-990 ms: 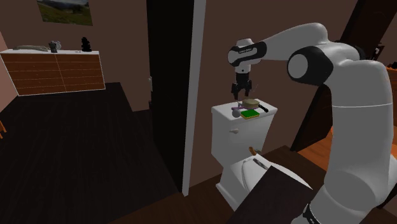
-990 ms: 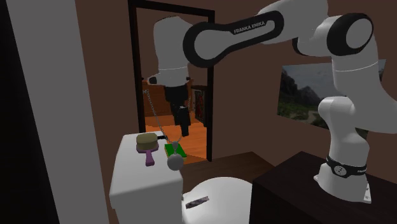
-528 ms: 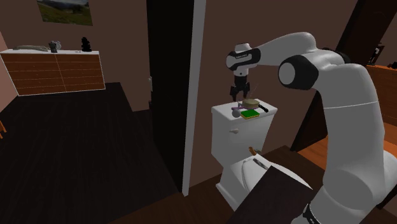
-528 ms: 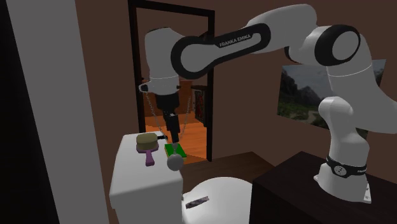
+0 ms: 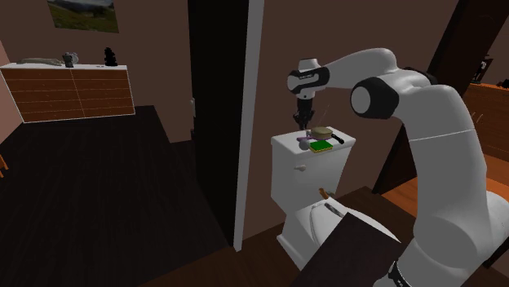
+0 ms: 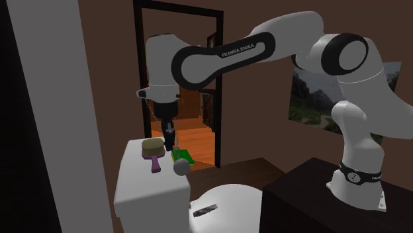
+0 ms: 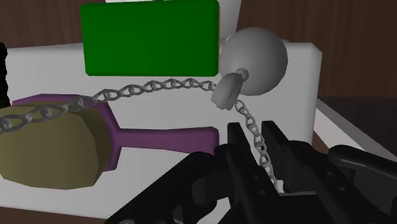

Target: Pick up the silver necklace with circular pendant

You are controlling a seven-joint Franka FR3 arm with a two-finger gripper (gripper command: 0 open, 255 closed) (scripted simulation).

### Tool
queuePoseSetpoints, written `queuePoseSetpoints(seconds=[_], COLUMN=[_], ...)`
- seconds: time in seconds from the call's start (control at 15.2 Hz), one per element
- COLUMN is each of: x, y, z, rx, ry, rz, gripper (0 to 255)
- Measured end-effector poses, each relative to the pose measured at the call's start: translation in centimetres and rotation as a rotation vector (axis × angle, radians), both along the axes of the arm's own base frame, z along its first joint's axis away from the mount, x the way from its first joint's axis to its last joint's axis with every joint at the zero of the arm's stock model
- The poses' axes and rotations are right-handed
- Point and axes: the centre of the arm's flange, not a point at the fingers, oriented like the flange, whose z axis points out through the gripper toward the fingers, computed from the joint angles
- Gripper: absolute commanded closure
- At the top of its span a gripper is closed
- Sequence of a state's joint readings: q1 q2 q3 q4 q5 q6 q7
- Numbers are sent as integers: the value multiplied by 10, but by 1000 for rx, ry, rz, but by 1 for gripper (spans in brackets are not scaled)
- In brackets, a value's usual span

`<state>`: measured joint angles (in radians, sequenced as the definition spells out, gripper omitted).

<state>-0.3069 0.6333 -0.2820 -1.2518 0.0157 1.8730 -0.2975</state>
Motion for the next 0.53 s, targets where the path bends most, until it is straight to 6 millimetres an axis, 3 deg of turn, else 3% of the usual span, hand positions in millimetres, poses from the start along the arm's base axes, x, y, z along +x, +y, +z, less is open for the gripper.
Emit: queuePoseSetpoints(seconds=[0.33, 0.53], x=[0, -18], y=[-2, 5], z=[-1, -6], rx=[-5, 32], ry=[-20, 54], rz=[6, -9], gripper=[255, 255])
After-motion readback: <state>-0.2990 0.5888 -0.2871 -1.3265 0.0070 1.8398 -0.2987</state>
